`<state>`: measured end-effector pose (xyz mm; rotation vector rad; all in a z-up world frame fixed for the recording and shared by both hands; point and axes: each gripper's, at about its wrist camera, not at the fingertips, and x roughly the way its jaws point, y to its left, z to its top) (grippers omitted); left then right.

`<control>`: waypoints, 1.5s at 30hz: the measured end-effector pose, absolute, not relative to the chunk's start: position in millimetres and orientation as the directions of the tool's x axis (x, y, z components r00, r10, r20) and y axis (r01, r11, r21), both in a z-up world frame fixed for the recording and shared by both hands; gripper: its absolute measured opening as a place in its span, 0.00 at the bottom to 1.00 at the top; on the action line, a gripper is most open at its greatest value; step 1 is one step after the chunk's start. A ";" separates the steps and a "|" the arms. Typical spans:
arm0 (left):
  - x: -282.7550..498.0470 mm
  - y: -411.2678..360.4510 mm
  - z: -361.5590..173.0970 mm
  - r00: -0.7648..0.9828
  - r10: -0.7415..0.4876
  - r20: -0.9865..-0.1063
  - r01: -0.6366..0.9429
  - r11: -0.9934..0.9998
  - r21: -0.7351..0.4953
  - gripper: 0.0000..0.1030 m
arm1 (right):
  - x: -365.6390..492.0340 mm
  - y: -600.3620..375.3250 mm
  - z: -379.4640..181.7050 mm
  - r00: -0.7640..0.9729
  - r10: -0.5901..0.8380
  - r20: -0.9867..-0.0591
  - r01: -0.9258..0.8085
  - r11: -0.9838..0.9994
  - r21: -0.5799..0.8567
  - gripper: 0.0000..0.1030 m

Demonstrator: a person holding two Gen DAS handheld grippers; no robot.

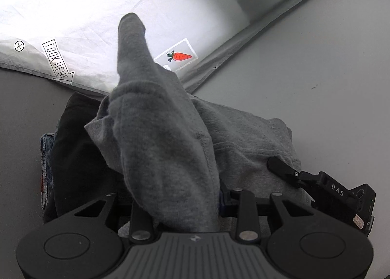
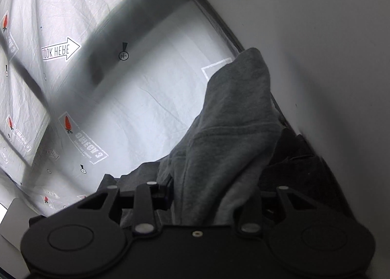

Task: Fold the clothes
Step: 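Lift the bundle with both grippers and carry it onto the clothes stack, then lower the hoodie onto the stack and open both grippers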

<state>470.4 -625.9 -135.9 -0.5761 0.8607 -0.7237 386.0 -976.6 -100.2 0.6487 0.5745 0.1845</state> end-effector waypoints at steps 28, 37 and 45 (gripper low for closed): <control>452.0 -602.5 -100.5 0.607 -0.695 -0.384 0.502 0.711 -0.492 0.79 | 420.9 -929.9 -126.8 0.873 -0.148 -0.464 0.131 0.989 -0.069 0.49; 461.7 -616.7 -164.3 0.595 -0.645 -0.480 0.493 0.764 -0.415 0.82 | 439.7 -930.5 -179.7 0.831 -0.161 -0.533 0.165 0.985 -0.040 0.66; 431.9 -588.7 -112.5 0.659 -0.587 -0.472 0.445 0.809 -0.385 0.89 | 408.5 -891.6 -140.9 0.860 -0.255 -0.441 0.140 0.951 -0.277 0.78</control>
